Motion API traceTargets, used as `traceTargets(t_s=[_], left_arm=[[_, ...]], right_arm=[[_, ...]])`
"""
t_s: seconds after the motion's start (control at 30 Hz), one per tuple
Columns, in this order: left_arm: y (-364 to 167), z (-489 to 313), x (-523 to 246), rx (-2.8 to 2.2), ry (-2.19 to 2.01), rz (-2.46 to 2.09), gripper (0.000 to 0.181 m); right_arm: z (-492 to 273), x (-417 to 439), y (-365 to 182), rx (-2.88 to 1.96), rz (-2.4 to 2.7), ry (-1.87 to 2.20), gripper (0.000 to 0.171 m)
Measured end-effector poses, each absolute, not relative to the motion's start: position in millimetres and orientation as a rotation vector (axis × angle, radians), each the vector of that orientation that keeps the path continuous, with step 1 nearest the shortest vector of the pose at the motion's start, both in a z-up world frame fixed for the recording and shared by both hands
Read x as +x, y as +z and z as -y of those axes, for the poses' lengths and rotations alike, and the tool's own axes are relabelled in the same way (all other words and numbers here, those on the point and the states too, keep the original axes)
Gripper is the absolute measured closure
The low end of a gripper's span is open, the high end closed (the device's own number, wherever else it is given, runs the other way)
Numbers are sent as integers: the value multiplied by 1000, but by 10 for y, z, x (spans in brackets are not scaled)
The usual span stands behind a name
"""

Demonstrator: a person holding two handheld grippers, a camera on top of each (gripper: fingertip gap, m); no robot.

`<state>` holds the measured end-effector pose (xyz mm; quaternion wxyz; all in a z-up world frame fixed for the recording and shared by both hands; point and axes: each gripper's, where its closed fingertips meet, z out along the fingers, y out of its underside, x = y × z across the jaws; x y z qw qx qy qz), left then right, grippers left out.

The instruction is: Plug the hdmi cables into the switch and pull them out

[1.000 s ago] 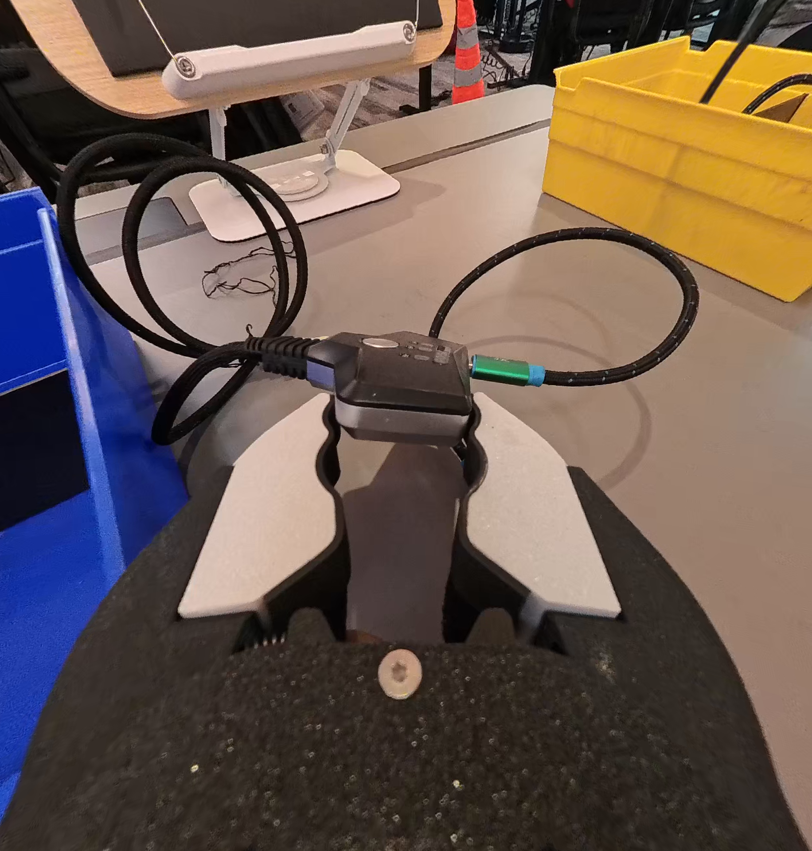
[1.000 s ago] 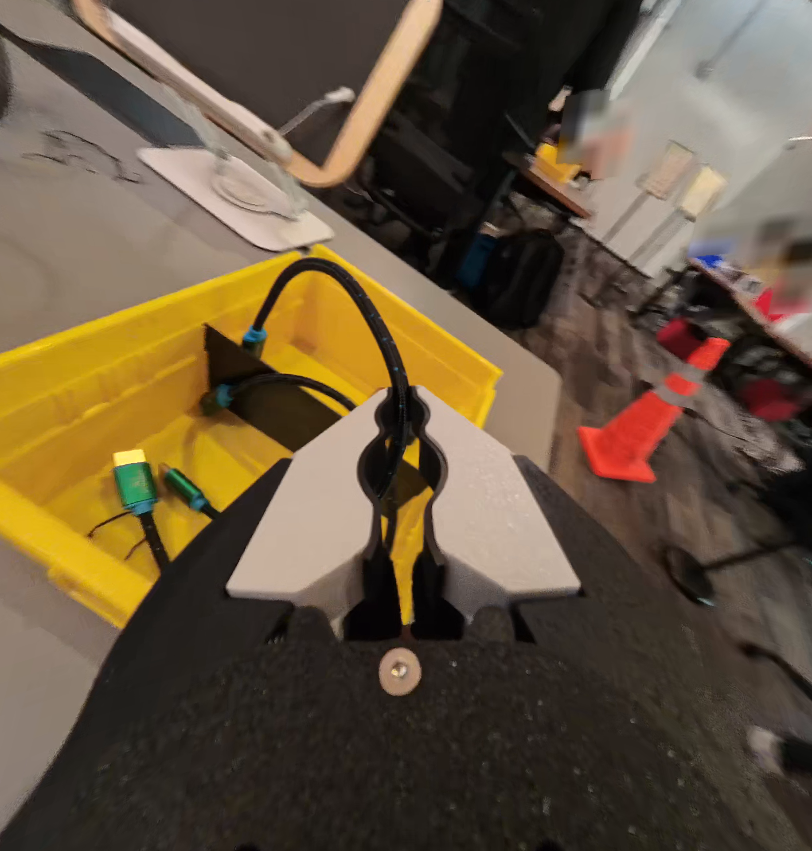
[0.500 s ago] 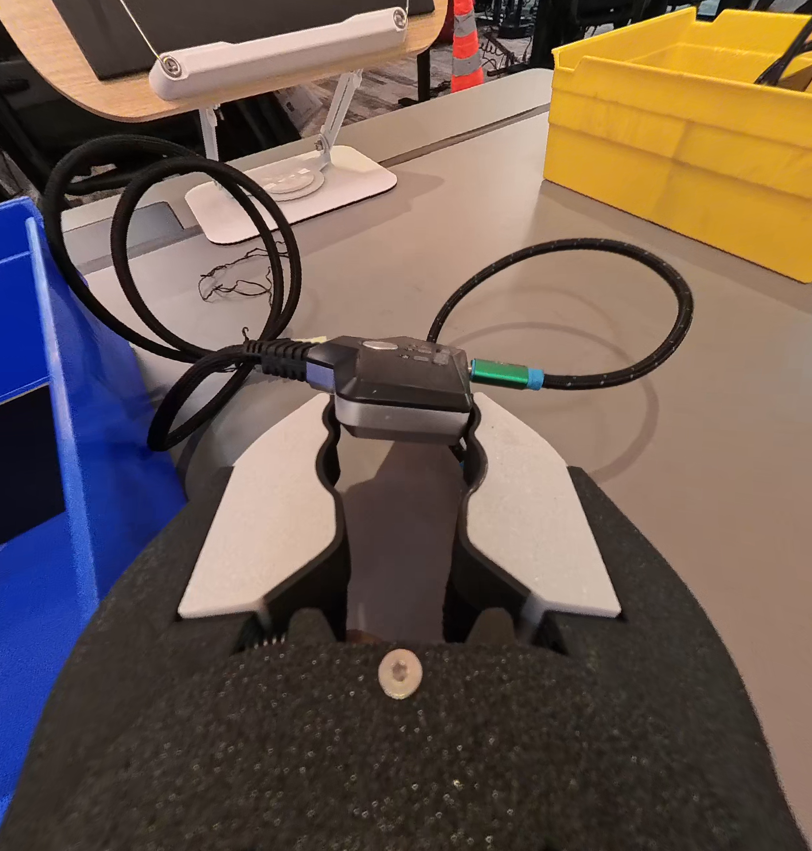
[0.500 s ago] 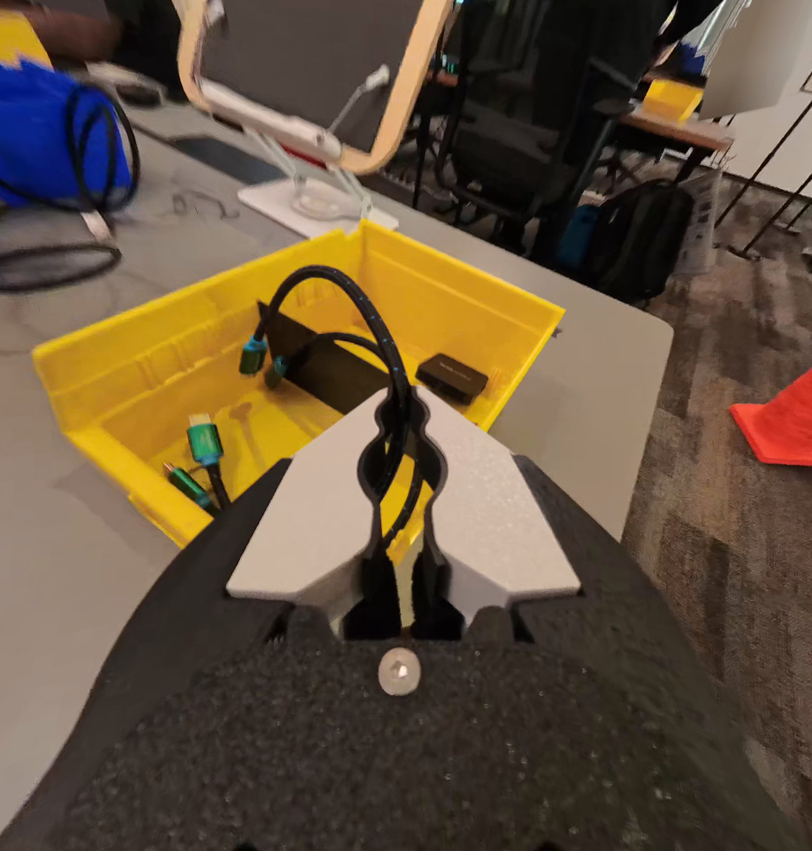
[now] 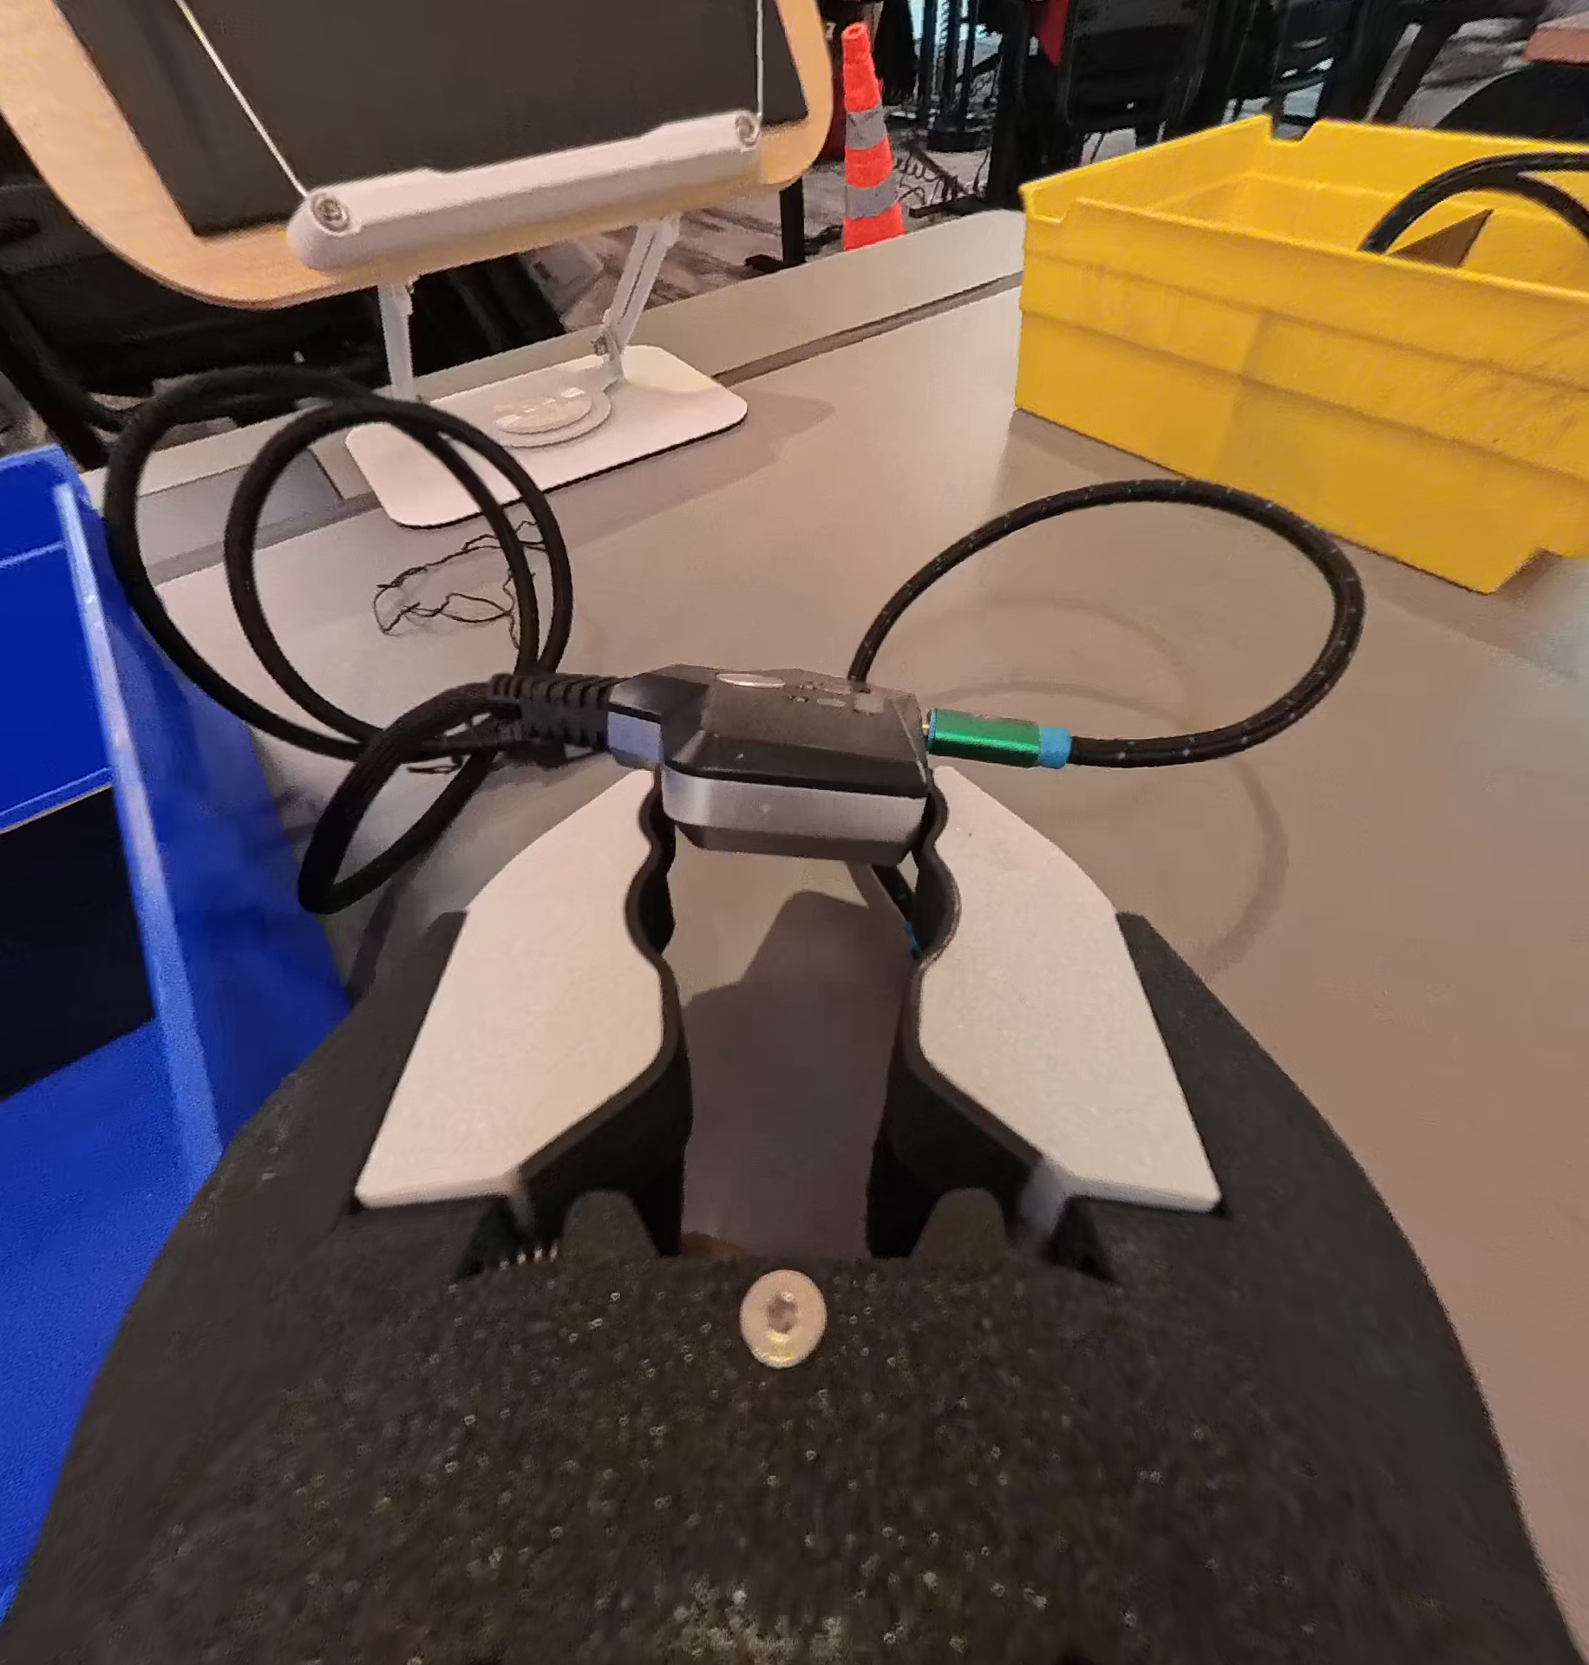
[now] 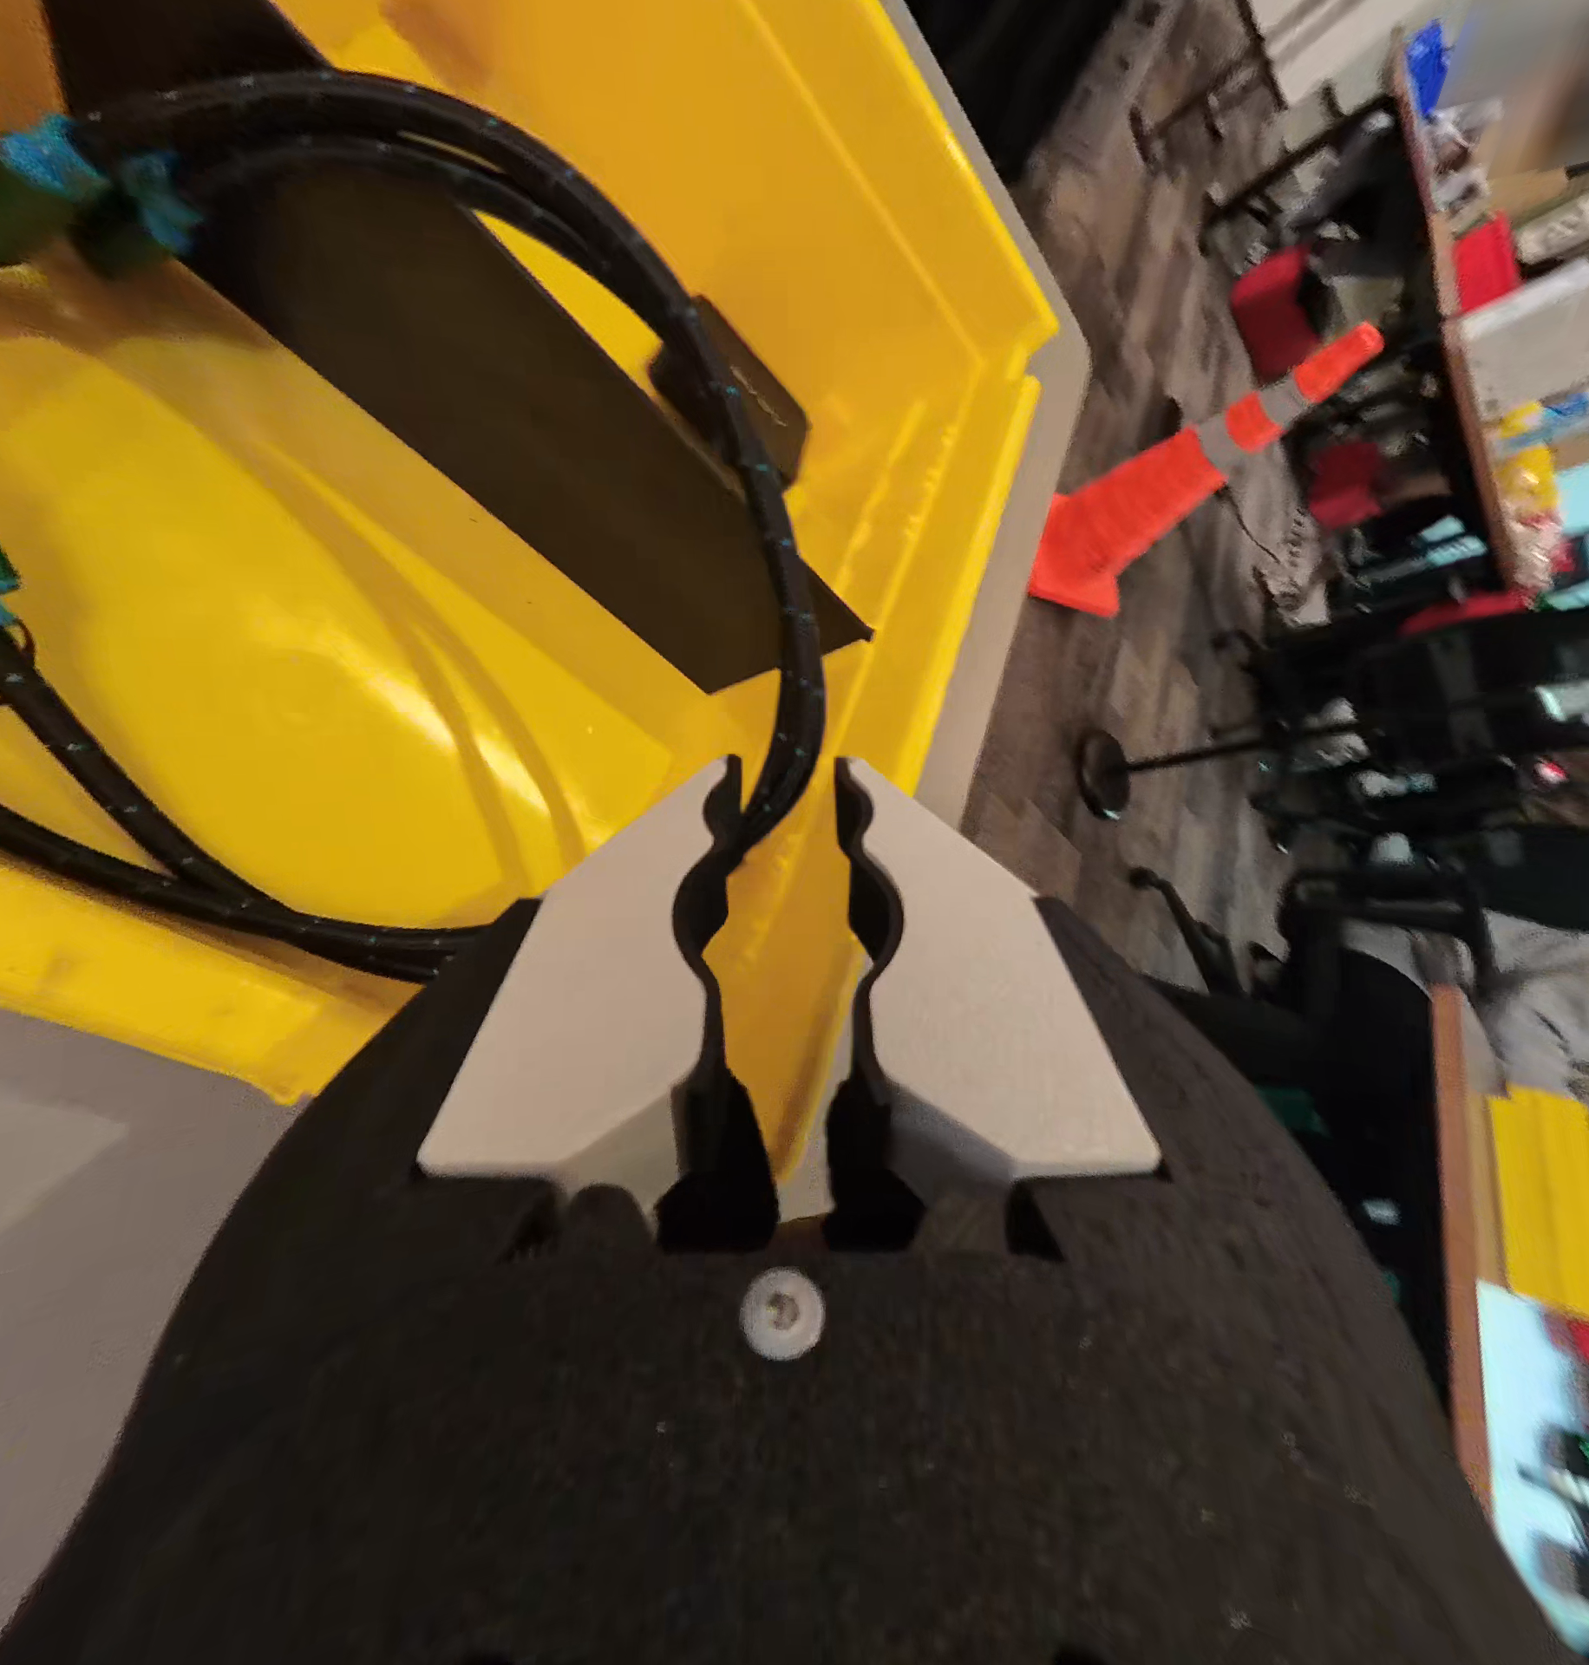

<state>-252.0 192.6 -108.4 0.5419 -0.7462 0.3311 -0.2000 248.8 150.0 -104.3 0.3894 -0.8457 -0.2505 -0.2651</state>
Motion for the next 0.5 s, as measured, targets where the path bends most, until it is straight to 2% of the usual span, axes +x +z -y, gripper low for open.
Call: traceTargets(t_s=[0.07, 0.17, 0.27, 0.37, 0.5], left_arm=[[-1044, -1901, -2530, -1764, -469, -790, 130], [-964, -1835, -2503, -1733, -471, -794, 131], [-938, -1792, -2417, -1725, -499, -800, 131], [-962, -1788, -2372, -1743, -519, -781, 131], [-890, -1790, -2381, -1753, -610, -699, 132]], right_arm=[[-1401, 2525, -913, -2142, 546, -780, 142], [-1215, 2464, -722, -2157, 395, -864, 138], [-1165, 1887, -542, -2142, 339, -744, 130], [-1138, 781, -434, -2058, 361, -352, 126], [-784, -1162, -567, -1924, 394, 648, 127]])
